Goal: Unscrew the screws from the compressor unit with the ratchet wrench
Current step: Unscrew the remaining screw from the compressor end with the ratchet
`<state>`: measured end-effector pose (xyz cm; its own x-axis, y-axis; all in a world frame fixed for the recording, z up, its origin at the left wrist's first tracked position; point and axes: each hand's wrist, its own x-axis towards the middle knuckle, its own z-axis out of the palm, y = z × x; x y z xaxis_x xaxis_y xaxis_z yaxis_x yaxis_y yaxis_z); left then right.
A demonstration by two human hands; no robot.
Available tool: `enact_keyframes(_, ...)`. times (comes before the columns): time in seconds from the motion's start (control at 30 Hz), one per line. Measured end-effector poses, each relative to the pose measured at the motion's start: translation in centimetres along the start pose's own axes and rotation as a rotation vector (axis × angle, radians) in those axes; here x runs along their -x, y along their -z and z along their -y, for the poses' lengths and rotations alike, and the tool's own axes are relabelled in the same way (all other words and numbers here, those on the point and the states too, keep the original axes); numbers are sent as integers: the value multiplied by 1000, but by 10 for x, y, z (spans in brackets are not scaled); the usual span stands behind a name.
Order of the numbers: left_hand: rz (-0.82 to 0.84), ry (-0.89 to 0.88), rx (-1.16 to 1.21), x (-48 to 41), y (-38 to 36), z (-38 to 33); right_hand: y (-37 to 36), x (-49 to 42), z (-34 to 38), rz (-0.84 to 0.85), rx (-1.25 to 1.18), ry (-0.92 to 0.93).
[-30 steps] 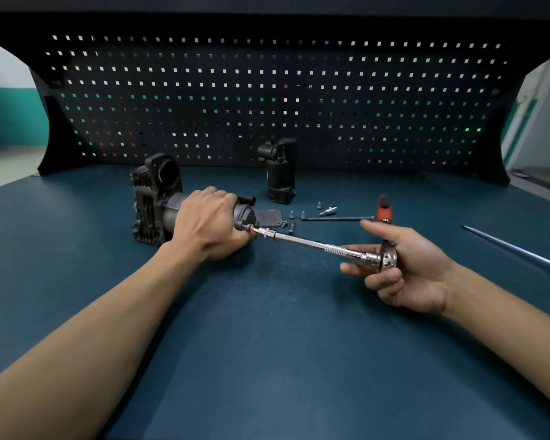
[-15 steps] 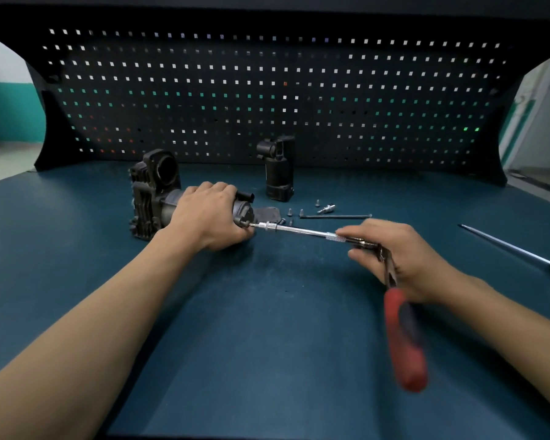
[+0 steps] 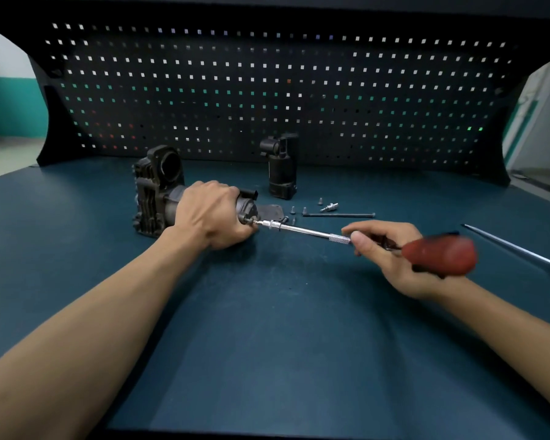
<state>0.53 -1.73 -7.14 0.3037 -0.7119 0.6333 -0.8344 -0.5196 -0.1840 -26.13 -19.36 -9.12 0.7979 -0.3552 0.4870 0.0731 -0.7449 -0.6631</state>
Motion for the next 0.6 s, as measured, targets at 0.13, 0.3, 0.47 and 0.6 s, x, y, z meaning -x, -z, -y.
enact_keyframes(0.13,-10,-3,-1,2,0,-1,0,-4,7,-24,-340,-314)
enact_keyframes(0.3,-27,-15,1,3,0,0,10,-10,12,241,-758,-792)
enact_keyframes(0.47,-39,-19,14,3,-1,1,18,-11,11,307,-1118,-965)
enact_keyframes(0.6,-45,-22,29,3,-2,3,18,-12,13,380,-1043,-935)
